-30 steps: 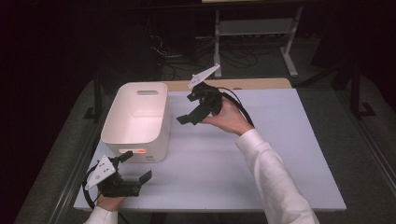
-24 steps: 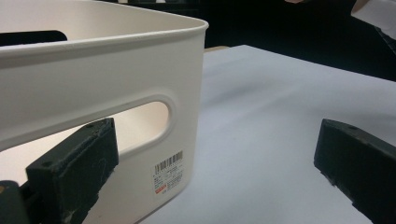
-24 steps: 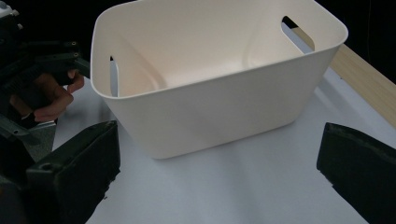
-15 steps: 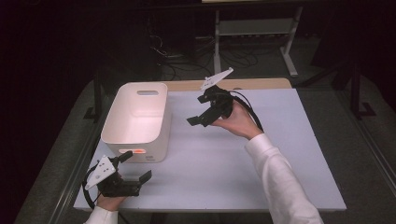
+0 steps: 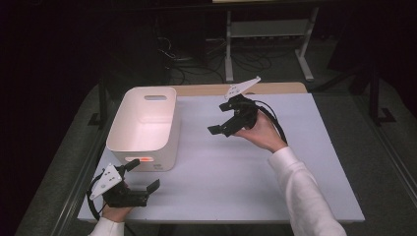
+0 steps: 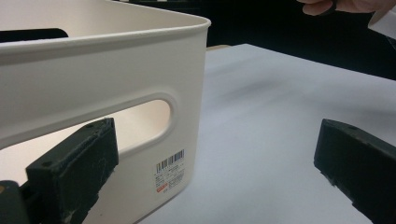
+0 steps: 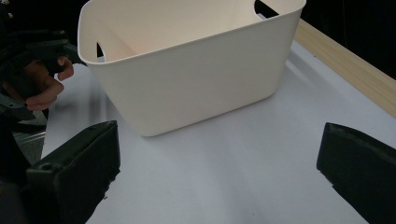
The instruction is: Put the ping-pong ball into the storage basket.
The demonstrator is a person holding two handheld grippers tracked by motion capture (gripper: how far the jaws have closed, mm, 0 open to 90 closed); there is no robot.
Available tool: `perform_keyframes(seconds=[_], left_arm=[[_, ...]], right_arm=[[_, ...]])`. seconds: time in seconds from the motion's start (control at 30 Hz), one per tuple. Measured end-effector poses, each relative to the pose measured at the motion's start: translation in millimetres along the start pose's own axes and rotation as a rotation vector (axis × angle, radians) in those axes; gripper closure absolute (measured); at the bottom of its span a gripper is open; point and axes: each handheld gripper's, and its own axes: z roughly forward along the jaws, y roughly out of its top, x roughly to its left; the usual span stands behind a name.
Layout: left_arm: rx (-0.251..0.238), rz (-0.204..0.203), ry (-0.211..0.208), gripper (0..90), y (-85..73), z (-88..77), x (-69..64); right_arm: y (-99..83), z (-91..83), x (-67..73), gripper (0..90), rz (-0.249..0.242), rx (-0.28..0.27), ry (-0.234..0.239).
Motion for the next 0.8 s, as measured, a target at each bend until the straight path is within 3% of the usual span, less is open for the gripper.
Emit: perform_keyframes(seconds=[0.2, 0.8], left_arm=[[0.023, 0.021, 0.004, 0.0, 0.4, -1.3, 1.3], [0.018, 0.015, 0.008, 0.0, 0.2, -0.5, 0.3]], right_arm=[[-10.7, -7.2, -0.8, 0.0, 0.005, -0.008, -0.002], [-45.0, -30.4, -1.8, 0.0, 0.033, -0.061, -0.014]])
